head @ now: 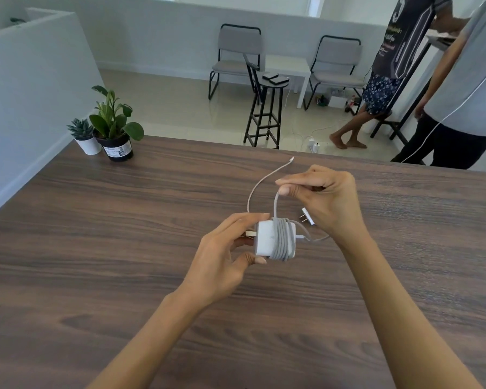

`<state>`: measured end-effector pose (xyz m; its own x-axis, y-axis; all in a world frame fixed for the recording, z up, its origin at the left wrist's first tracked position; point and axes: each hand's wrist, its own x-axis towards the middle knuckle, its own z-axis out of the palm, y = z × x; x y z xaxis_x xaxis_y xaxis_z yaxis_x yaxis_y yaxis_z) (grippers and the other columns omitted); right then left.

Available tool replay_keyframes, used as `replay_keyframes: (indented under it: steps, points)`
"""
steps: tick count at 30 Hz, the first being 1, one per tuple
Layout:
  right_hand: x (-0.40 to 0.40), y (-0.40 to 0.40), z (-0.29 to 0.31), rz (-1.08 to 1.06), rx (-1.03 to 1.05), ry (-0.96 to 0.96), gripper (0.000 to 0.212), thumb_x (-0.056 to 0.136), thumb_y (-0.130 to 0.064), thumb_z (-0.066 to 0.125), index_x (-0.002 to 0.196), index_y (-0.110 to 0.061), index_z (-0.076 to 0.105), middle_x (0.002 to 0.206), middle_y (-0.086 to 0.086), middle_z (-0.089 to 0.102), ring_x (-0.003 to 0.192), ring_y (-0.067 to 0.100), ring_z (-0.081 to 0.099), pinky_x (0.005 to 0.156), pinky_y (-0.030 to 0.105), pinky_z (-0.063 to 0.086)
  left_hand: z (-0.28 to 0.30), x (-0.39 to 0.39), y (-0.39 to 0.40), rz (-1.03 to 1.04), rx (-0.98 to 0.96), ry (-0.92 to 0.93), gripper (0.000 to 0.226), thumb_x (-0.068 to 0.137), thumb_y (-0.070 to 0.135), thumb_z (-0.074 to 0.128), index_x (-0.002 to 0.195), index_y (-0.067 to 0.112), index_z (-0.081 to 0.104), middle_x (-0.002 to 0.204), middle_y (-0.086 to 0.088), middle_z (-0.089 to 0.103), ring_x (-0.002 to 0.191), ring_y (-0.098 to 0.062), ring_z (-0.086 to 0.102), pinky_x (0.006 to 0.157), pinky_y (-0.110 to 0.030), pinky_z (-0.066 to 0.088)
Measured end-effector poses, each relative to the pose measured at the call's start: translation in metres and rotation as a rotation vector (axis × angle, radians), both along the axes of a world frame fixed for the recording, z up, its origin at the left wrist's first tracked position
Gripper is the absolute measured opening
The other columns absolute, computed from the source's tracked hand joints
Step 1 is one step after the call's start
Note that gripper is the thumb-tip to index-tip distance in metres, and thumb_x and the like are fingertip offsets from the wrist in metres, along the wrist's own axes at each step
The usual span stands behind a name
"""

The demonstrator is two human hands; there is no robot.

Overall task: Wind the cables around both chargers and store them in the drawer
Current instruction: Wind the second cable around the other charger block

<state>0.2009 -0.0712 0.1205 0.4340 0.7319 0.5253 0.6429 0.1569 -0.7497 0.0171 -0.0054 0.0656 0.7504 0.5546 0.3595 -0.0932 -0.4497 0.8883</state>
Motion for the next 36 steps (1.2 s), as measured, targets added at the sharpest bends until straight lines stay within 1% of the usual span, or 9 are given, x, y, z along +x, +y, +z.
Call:
replay_keyframes:
  steps: [3,7,9,13,19,23,28,34,36]
  points:
    - [0.002,0.004,-0.009,0.001,-0.027,0.049,0.023,0.068,-0.029,0.075,0.090,-0.020,0.074,0.068,-0.002,0.069,0.059,0.007,0.053,0.061,0.025,0.045,0.002,-0.002,0.000,-0.007,-0.027,-0.013,0.058,0.068,-0.001,0.069,0.124,0.013,0.058,0.119,-0.002,0.058,0.105,-0.019,0.061,0.090,-0.023,0.050]
    - [0.001,0.004,-0.021,-0.010,-0.041,0.122,0.015,0.067,-0.035,0.076,0.080,-0.028,0.076,0.073,-0.003,0.073,0.068,0.032,0.060,0.067,0.046,0.052,-0.004,-0.004,0.000,-0.004,-0.070,0.017,0.059,0.068,-0.001,0.071,0.122,0.020,0.059,0.118,0.002,0.060,0.108,-0.020,0.061,0.092,-0.030,0.051]
    - [-0.001,0.005,-0.022,-0.029,-0.031,0.115,0.010,0.067,-0.036,0.077,0.076,-0.032,0.076,0.071,0.003,0.072,0.063,0.031,0.055,0.064,0.048,0.050,-0.008,-0.004,-0.001,0.006,-0.071,0.038,0.059,0.068,0.003,0.071,0.122,0.024,0.058,0.118,0.004,0.060,0.108,-0.021,0.061,0.092,-0.033,0.051]
    - [-0.006,0.006,-0.020,-0.052,-0.027,0.064,0.006,0.070,-0.031,0.077,0.076,-0.032,0.075,0.061,0.009,0.063,0.056,0.017,0.044,0.061,0.044,0.046,-0.010,-0.002,-0.002,0.015,-0.057,0.063,0.060,0.069,0.005,0.072,0.122,0.027,0.056,0.120,0.004,0.060,0.109,-0.018,0.061,0.092,-0.036,0.052]
    - [-0.006,0.008,-0.027,-0.093,-0.071,0.122,0.012,0.070,-0.025,0.079,0.072,-0.035,0.074,0.071,0.002,0.071,0.062,0.027,0.056,0.065,0.044,0.050,-0.003,-0.004,-0.003,0.025,-0.059,0.029,0.060,0.069,0.006,0.073,0.122,0.028,0.057,0.117,0.007,0.059,0.107,-0.021,0.061,0.092,-0.029,0.051]
    - [-0.008,0.008,-0.035,-0.060,-0.122,0.216,0.008,0.072,-0.018,0.078,0.078,-0.022,0.076,0.077,-0.004,0.073,0.072,0.014,0.067,0.070,0.032,0.055,-0.003,-0.007,-0.003,0.051,-0.059,0.008,0.060,0.070,0.008,0.074,0.122,0.033,0.056,0.117,0.011,0.058,0.108,-0.021,0.060,0.092,-0.029,0.050]
    - [-0.014,0.002,-0.047,-0.005,-0.156,0.496,0.015,0.079,-0.014,0.072,0.088,-0.003,0.075,0.081,-0.002,0.075,0.075,0.008,0.068,0.071,0.021,0.055,0.004,-0.011,-0.002,0.054,-0.115,-0.033,0.058,0.069,0.006,0.074,0.121,0.024,0.058,0.117,0.009,0.059,0.110,-0.023,0.059,0.092,-0.029,0.050]
    - [-0.021,0.000,-0.056,-0.055,-0.164,0.598,0.010,0.081,-0.009,0.070,0.087,-0.015,0.075,0.076,-0.012,0.074,0.080,0.001,0.066,0.075,0.015,0.051,0.016,-0.019,0.008,0.024,-0.310,-0.114,0.057,0.067,0.002,0.073,0.119,0.018,0.057,0.116,0.004,0.065,0.104,-0.017,0.064,0.090,-0.026,0.050]
    - [-0.026,-0.001,-0.059,-0.051,-0.154,0.637,0.012,0.083,-0.008,0.068,0.089,-0.015,0.074,0.067,-0.015,0.071,0.071,-0.004,0.062,0.070,0.011,0.048,0.023,-0.023,0.011,0.029,-0.318,-0.155,0.058,0.067,0.006,0.077,0.121,0.013,0.056,0.116,0.005,0.066,0.106,-0.015,0.063,0.087,-0.022,0.050]
